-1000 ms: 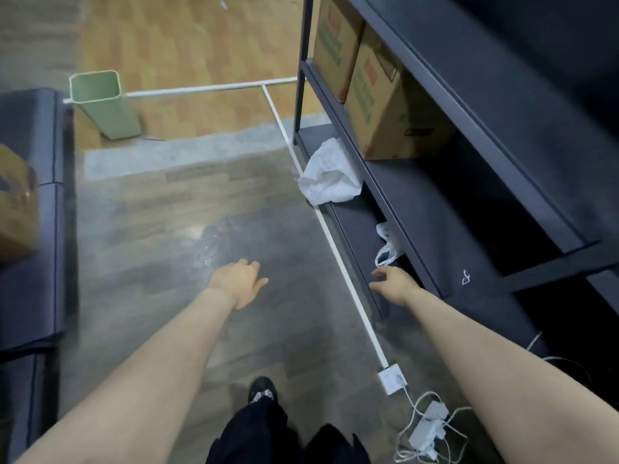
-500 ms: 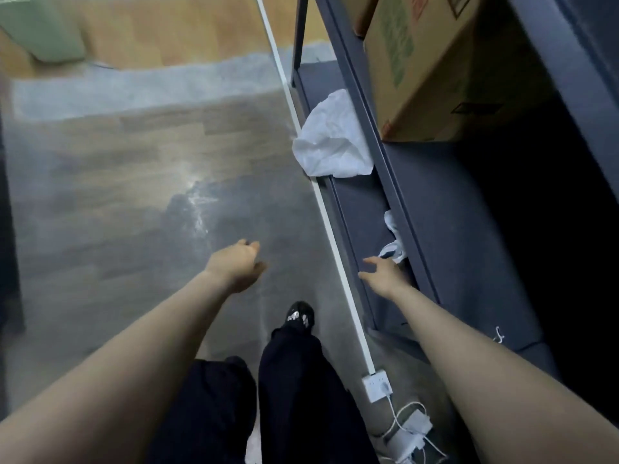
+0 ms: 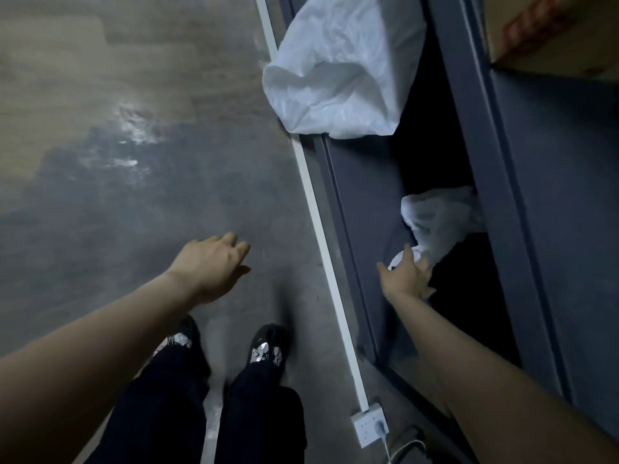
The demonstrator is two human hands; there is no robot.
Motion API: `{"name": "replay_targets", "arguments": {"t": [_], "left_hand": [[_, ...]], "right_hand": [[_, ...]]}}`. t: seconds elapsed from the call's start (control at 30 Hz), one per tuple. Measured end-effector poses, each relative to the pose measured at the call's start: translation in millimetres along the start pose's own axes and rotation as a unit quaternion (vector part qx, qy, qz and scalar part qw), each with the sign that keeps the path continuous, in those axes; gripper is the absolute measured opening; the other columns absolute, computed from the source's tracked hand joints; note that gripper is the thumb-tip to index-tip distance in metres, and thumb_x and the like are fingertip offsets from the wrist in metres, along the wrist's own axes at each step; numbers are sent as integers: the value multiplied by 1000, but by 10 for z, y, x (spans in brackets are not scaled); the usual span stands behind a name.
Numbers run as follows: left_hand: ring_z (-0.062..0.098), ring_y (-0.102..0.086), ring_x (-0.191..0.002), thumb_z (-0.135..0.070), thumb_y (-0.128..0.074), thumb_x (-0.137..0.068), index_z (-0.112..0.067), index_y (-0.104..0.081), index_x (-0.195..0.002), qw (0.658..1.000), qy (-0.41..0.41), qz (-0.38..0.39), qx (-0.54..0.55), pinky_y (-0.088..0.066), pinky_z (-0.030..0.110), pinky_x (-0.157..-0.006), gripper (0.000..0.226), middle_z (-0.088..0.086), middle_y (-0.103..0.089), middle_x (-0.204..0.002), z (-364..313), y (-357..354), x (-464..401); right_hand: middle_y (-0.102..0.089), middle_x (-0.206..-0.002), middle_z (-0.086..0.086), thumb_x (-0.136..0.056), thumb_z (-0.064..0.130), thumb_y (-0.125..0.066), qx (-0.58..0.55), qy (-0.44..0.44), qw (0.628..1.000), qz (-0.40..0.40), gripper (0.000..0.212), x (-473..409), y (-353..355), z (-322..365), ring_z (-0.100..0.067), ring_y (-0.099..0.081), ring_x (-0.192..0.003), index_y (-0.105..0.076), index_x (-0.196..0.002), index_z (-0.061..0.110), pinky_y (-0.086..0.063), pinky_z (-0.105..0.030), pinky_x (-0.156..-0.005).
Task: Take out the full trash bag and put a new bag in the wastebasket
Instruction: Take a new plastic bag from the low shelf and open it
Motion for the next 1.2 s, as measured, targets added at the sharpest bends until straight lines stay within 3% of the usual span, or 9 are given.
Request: {"name": "replay_targets", "arguments": {"t": [0.17,0.27,0.33,0.43,0.5,0.57,0.67,0.87,1.2], "left_hand": [[21,-53,-110,-40,-33,-99,-19,-43,-128,998,-51,-11,-35,-45,32,-90,37,2,-47,-123,144,-587,-745],[21,-54,-109,-38,-32,-100,-19,-47,-125,995,-80,-29,-59,-43,31,-91,35,2,-49,-121,227,-869,-1146],[25,-57,-106,-35,-38,-98,-16,-52,-121,994,-80,-52,-49,-45,35,-88,34,6,-53,-118,313,-1021,-1396],[32,-62,-97,-31,-49,-94,-11,-59,-114,993,-76,-88,-25,-50,39,-79,30,11,-58,-110,405,-1140,-1664],[31,-61,-99,-32,-48,-94,-12,-58,-115,993,-75,-85,-35,-49,37,-78,31,10,-57,-112,422,-1200,-1767],[30,-60,-101,-34,-45,-95,-14,-56,-118,993,-73,-80,-46,-48,36,-79,32,9,-56,-115,432,-1201,-1803],[33,-62,-96,-31,-51,-93,-10,-60,-113,991,-76,-101,-31,-50,40,-77,31,13,-58,-109,457,-1088,-1744],[29,-59,-102,-31,-42,-97,-10,-55,-122,993,-75,-93,-19,-48,38,-82,35,10,-55,-118,418,-760,-1325],[23,-56,-105,-35,-34,-100,-16,-46,-126,997,-39,-63,-37,-45,31,-83,34,4,-49,-122,375,-175,-282]], "right_hand": [[-23,-152,-15,-83,41,-62,-83,-69,971,-216,73,-745,-110,-76,-34,-27,-137,-27,-144,21,-21,-53,-111],[-24,-153,-13,-67,63,-63,-130,-81,934,-322,99,-1166,-120,-157,-34,-30,-137,-23,-147,20,-29,-50,-109],[-20,-155,-13,-60,72,-62,-144,-94,920,-353,114,-1380,-146,-215,-33,-24,-141,-16,-150,18,-25,-46,-112],[-13,-157,-8,-60,68,-63,-215,-72,922,-312,115,-1778,-288,-342,-28,-17,-145,-10,-152,21,-17,-40,-118],[-17,-157,-4,-73,61,-51,-264,-31,929,-259,95,-1965,-381,-355,-21,-19,-145,-14,-151,20,-18,-32,-119],[-30,-151,-11,-91,39,-34,-205,-71,942,-255,64,-1949,-407,-390,-26,-33,-138,-24,-147,9,-26,-31,-108],[-47,-135,-22,-94,11,-42,-178,-107,935,-286,41,-1746,-354,-383,-37,-47,-123,-45,-134,2,-38,-38,-97],[-64,-116,-20,-87,5,-49,-190,-106,941,-257,36,-1205,-164,-247,-40,-58,-109,-65,-117,16,-47,-38,-87],[-67,-110,-17,-84,0,-49,-151,42,972,-176,42,-24,238,370,-40,-60,-102,-67,-115,22,-49,-38,-82]]}}
Point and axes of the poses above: each hand's wrist, its own x-axis away from the middle knuckle, its own y-axis out of the back of the hand, z = x × y, the point moved 6 cm from there along -x, towards the middle knuckle
